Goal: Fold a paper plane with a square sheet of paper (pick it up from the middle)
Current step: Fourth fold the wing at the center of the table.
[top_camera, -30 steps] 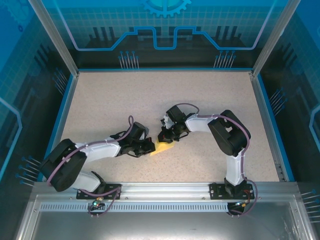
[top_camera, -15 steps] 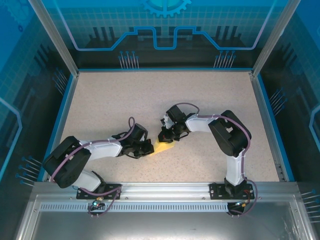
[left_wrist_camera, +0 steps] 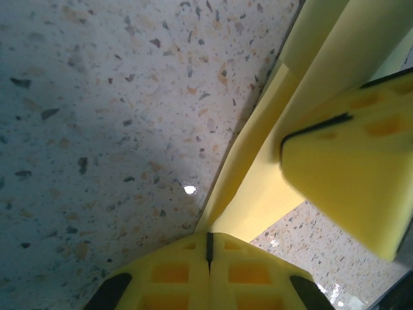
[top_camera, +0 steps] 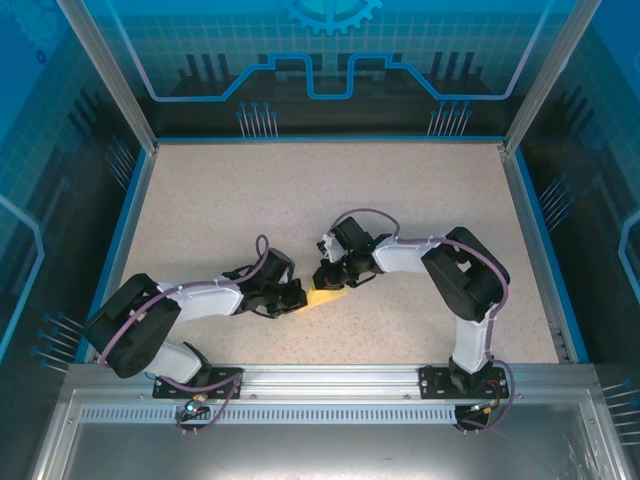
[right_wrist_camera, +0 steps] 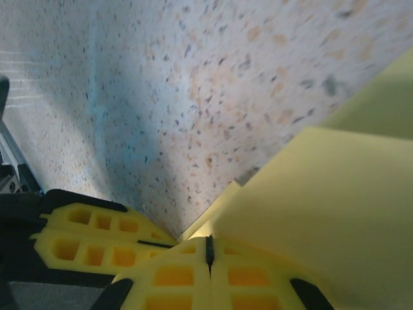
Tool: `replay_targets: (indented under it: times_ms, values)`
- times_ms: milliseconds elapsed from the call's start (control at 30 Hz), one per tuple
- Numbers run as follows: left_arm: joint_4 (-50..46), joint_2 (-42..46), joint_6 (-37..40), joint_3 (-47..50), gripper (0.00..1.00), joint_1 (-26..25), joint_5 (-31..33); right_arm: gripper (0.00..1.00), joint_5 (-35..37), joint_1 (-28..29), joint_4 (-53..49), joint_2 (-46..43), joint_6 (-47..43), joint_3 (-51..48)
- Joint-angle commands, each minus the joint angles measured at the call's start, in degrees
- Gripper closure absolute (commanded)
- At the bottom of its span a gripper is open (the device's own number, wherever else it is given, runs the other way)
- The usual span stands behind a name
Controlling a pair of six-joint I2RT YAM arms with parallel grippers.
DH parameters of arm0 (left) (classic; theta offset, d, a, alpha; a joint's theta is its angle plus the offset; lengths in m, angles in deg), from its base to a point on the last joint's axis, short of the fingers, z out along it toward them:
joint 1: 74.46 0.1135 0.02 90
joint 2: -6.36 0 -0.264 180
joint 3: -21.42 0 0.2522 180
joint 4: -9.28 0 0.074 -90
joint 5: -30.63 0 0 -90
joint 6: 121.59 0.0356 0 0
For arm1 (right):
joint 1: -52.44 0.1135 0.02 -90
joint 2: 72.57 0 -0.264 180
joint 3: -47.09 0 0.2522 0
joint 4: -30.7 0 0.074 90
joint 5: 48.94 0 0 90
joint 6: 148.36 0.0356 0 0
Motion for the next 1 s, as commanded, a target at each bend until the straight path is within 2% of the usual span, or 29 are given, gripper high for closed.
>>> replay_targets:
  times_ms: [0,267,467,667,967]
  values:
    - [-6.8,-1.0,0.2,0.6,1.0,0.5,1.4,0.97,-2.7,1.3,1.6,1.9,-1.3,-0.3]
    - [-8.2,-1.5,0.0,0.0,1.0,0.4,1.7,0.97,-4.5,1.7,2.1,2.9,-2.6,-1.0]
    - [-10.9,-1.8,-0.4,-0.5,1.0,0.4,2.6,0.98,1.2,0.7,-2.3,4.9,-3.7,-0.3]
    - [-15.4,-3.7,-0.7,-1.0,1.0,0.4,3.1,0.98,5.8,-5.7,-2.0,4.1,-3.8,-2.4]
    - [-16.7,-3.2,-0.8,0.1,1.0,0.4,3.3,0.98,6.7,-18.2,1.7,2.3,-2.4,-3.5]
